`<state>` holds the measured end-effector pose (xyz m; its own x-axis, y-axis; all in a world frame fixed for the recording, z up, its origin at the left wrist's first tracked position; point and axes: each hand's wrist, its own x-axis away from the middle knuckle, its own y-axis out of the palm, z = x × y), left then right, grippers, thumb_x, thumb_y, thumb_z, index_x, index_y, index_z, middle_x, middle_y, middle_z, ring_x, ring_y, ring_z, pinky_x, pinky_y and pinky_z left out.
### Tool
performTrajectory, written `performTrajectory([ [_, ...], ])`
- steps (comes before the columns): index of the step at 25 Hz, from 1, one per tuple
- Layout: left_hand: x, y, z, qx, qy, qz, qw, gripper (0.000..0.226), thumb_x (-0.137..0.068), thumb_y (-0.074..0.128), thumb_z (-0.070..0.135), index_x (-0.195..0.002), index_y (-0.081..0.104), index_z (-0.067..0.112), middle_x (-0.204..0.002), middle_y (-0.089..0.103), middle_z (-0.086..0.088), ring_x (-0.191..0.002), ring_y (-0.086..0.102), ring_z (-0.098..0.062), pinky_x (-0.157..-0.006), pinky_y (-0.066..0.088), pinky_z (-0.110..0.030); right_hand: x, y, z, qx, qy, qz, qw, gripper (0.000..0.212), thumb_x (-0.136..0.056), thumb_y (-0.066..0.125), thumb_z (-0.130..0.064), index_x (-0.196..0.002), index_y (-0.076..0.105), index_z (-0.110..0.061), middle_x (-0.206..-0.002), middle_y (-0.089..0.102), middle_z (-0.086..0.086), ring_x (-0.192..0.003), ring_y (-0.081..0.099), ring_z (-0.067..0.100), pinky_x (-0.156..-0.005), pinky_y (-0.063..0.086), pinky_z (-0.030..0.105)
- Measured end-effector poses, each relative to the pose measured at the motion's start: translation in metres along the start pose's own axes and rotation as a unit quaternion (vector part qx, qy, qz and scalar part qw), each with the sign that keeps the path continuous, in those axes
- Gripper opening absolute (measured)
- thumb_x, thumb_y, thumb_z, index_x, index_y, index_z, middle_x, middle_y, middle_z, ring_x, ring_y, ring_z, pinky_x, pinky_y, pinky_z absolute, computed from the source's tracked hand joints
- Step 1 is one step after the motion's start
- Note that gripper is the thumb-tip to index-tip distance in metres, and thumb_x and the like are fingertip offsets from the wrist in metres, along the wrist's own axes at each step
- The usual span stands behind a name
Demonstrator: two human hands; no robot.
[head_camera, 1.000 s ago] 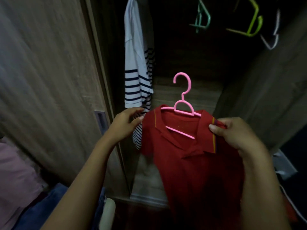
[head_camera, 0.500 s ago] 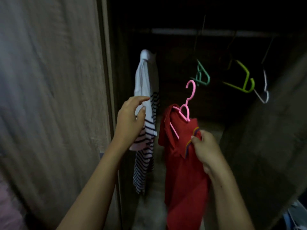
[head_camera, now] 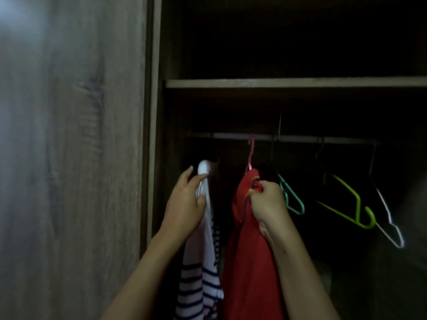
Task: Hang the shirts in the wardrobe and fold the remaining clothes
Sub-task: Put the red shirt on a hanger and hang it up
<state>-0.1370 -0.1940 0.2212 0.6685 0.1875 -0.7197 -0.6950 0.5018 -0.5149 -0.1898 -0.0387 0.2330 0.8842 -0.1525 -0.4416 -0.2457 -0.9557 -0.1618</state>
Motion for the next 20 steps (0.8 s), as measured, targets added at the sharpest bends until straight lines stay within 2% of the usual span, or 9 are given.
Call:
performTrajectory([
  [2, -0.019, 0.004, 0.003, -0.01, -0.004, -0.014, 1.0, 0.054, -0.088, 0.051, 0.006, -0.138, 0.043, 0.024, -0.156, 0.019, -0.007, -0.141, 0.024, -0.021, -0.108, 0.027, -0.028, -0.038, 0.012, -0.022, 0.001, -0.019, 0.017, 1.0, 0.011, -0.086, 0.055, -0.003, -0.083, 0.066, -0.002, -0.077, 0.06, 0.01, -0.075, 0.054, 0.022, -0.069, 0.039, 0.028],
  [5, -0.041, 0.009, 0.006, -0.015, -0.003, -0.02, 1.0, 0.053, -0.087, 0.048, 0.002, -0.137, 0.046, 0.021, -0.156, 0.018, -0.005, -0.141, 0.024, -0.02, -0.108, 0.026, -0.025, -0.083, 0.028, -0.048, 0.006, -0.032, 0.025, 0.999, 0.016, -0.084, 0.055, -0.005, -0.094, 0.067, 0.002, -0.089, 0.066, 0.017, -0.085, 0.063, 0.028, -0.071, 0.041, 0.027],
  [8, -0.053, 0.013, 0.0, -0.025, 0.001, -0.015, 1.0, 0.049, -0.089, 0.045, 0.003, -0.137, 0.045, 0.015, -0.153, 0.027, -0.005, -0.138, 0.031, -0.02, -0.109, 0.026, -0.025, -0.105, 0.043, -0.061, 0.027, -0.039, 0.022, 0.999, 0.017, -0.082, 0.053, -0.003, -0.092, 0.066, 0.002, -0.089, 0.067, 0.018, -0.087, 0.066, 0.033, -0.068, 0.043, 0.026],
  [11, -0.062, 0.013, -0.005, -0.041, 0.006, -0.01, 0.999, 0.043, -0.091, 0.046, 0.006, -0.134, 0.048, 0.013, -0.145, 0.04, -0.005, -0.128, 0.044, -0.023, -0.102, 0.035, -0.03, -0.114, 0.052, -0.068, 0.039, -0.031, 0.014, 0.999, 0.016, -0.08, 0.052, -0.004, -0.088, 0.064, 0.005, -0.083, 0.062, 0.016, -0.088, 0.066, 0.035, -0.064, 0.043, 0.026],
  [13, -0.067, 0.014, -0.006, -0.038, 0.01, -0.002, 0.999, 0.043, -0.091, 0.048, 0.006, -0.132, 0.049, 0.013, -0.143, 0.042, -0.006, -0.126, 0.046, -0.023, -0.1, 0.037, -0.03, -0.114, 0.053, -0.071, 0.063, -0.022, 0.01, 0.998, 0.018, -0.084, 0.051, -0.004, -0.094, 0.064, 0.004, -0.092, 0.064, 0.019, -0.093, 0.065, 0.035, -0.066, 0.041, 0.025],
  [14, -0.068, 0.014, -0.008, -0.029, 0.017, 0.004, 0.999, 0.043, -0.09, 0.048, 0.005, -0.132, 0.05, 0.013, -0.142, 0.043, -0.006, -0.125, 0.046, -0.022, -0.099, 0.037, -0.027, -0.114, 0.054, -0.072, 0.075, -0.019, 0.01, 0.997, 0.021, -0.086, 0.051, -0.004, -0.099, 0.064, 0.005, -0.098, 0.066, 0.021, -0.096, 0.064, 0.036, -0.068, 0.041, 0.025],
  [17, -0.071, 0.013, -0.012, 0.008, 0.017, 0.016, 1.0, 0.046, -0.091, 0.043, 0.002, -0.134, 0.047, 0.013, -0.144, 0.043, -0.002, -0.124, 0.045, -0.01, -0.095, 0.029, -0.005, -0.111, 0.055, -0.068, 0.097, -0.012, 0.01, 0.995, 0.024, -0.09, 0.049, -0.006, -0.107, 0.062, 0.005, -0.11, 0.064, 0.021, -0.103, 0.061, 0.035, -0.071, 0.039, 0.024],
  [20, -0.072, 0.011, -0.015, -0.016, 0.041, 0.029, 0.999, 0.049, -0.09, 0.042, -0.001, -0.138, 0.043, 0.009, -0.149, 0.036, -0.006, -0.135, 0.036, -0.017, -0.106, 0.023, -0.015, -0.106, 0.056, -0.064, 0.115, -0.024, 0.002, 0.993, 0.026, -0.094, 0.049, -0.008, -0.116, 0.058, 0.003, -0.119, 0.061, 0.022, -0.112, 0.057, 0.034, -0.081, 0.042, 0.026],
])
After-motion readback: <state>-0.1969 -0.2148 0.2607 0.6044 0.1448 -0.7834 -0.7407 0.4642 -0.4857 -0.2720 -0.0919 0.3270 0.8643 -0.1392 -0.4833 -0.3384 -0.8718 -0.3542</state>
